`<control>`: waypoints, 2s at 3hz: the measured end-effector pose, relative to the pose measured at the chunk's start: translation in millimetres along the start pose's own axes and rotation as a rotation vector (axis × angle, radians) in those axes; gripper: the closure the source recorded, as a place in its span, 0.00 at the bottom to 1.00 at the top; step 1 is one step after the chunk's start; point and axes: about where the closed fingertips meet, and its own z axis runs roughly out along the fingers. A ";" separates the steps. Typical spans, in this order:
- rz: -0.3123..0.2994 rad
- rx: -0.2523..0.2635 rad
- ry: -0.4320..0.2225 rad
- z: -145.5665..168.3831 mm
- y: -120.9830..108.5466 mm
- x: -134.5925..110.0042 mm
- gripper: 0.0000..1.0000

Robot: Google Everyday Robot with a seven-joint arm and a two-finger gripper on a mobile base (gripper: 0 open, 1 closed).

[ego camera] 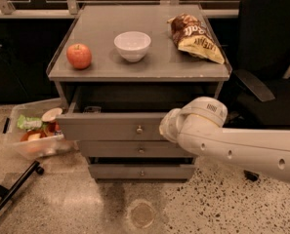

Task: Close top drawer

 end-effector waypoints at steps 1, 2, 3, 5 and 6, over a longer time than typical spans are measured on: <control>0.023 -0.050 -0.027 -8.3 26.4 6.8 1.00; 0.024 -0.087 -0.047 -0.9 38.3 6.4 1.00; 0.003 -0.088 -0.068 12.8 30.3 1.6 1.00; -0.063 -0.056 -0.111 34.1 6.9 -5.2 0.58; -0.088 -0.052 -0.127 37.2 4.6 -7.8 0.35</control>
Offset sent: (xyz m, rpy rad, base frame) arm -0.0314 0.0065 -0.0306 0.0982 0.1070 0.0776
